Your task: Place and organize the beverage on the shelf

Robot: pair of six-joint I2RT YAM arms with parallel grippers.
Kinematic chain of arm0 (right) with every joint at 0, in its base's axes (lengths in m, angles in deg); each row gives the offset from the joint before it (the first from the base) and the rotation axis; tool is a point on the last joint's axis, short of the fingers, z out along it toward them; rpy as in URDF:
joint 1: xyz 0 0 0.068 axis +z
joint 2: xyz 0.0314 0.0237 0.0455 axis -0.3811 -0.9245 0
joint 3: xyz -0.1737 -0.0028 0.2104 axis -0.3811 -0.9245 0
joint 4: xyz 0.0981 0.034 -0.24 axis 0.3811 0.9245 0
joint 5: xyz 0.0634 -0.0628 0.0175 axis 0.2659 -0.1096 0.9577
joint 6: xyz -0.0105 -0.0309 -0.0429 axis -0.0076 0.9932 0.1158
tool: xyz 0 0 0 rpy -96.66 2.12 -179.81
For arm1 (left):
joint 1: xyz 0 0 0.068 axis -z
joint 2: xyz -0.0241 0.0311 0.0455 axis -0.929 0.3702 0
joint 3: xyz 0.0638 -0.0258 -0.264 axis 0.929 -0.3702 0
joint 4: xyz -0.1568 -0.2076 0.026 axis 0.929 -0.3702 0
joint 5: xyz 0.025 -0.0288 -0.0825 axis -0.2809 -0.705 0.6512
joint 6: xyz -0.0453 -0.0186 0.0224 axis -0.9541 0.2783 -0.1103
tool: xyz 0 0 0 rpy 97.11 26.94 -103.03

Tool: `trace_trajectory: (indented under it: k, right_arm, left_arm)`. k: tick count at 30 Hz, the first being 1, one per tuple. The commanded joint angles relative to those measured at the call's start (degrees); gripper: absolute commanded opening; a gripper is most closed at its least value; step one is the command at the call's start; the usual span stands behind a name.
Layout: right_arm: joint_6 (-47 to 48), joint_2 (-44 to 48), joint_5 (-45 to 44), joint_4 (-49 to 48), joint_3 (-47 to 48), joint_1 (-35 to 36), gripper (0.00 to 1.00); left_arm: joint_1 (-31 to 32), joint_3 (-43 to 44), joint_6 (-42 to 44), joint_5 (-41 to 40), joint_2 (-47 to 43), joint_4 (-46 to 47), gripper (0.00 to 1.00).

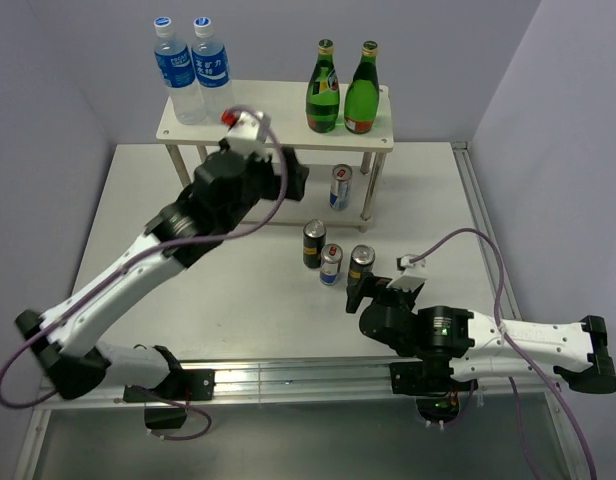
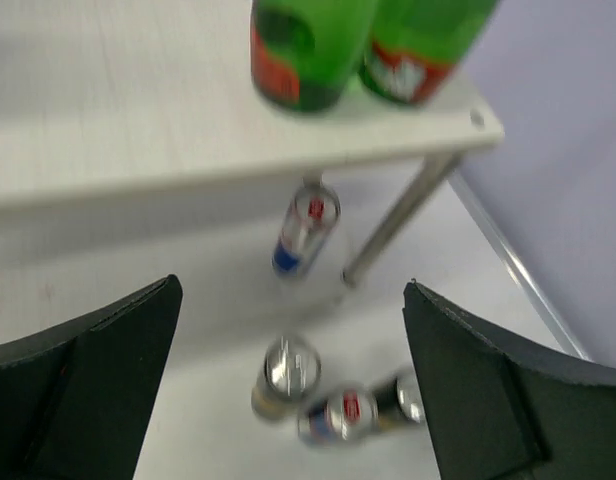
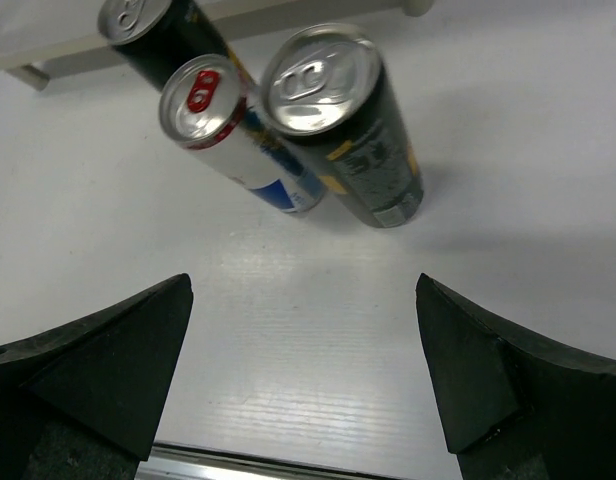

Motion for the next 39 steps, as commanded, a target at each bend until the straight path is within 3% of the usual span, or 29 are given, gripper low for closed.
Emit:
trace_trajectory:
  k: [1,5,7,12,15,29,33,38,39]
  right_arm:
    - [8.6,-2.1,3.2,-11.5,-0.8,0.2,1.0]
    - [14.3,-5.7,16.4,-21.7,-3.2,-7.8,1.0]
    - [14.3,-7.2,17.7,-22.7,-4.2,-14.8,1.0]
    - [8.8,-14.5,12.9,-18.0,-0.4,-17.7,1.0]
    - [10.0,-18.6,11.5,-19.7,0.8,-18.1,1.0]
    - [1.6,-36.6,-3.7,-21.9,5.1,-21.7,0.99]
    - [0.8,-40.5,-5.5,-22.6,6.6,-23.3,0.94]
    - [1.4,-44.3,-7.0,-24.9,7.2,-24.4,0.79]
    - [1.4,-44.8,-7.2,-25.0,7.3,-24.4,0.71]
  left_arm:
    - [2.2,-11.1,-4.3,-3.4,-13.9,-0.8,0.99]
    - [2.8,-18.3,-5.7,-7.3,-23.7,-12.4,0.99]
    - [2.8,-20.1,-6.7,-9.3,-28.5,-15.7,0.99]
    - [2.9,-21.8,-8.3,-9.6,-37.6,-24.2,0.99]
    - [2.9,-23.1,-8.7,-11.0,-41.0,-26.9,0.99]
    - [2.9,-33.0,-10.5,-12.8,-48.6,-26.8,0.99]
    - [2.9,-34.8,-10.0,-13.9,-50.3,-25.6,0.99]
    - [2.9,-35.9,-9.7,-14.6,-53.1,-24.8,0.99]
    - [2.9,-36.2,-9.6,-14.5,-53.3,-24.3,0.99]
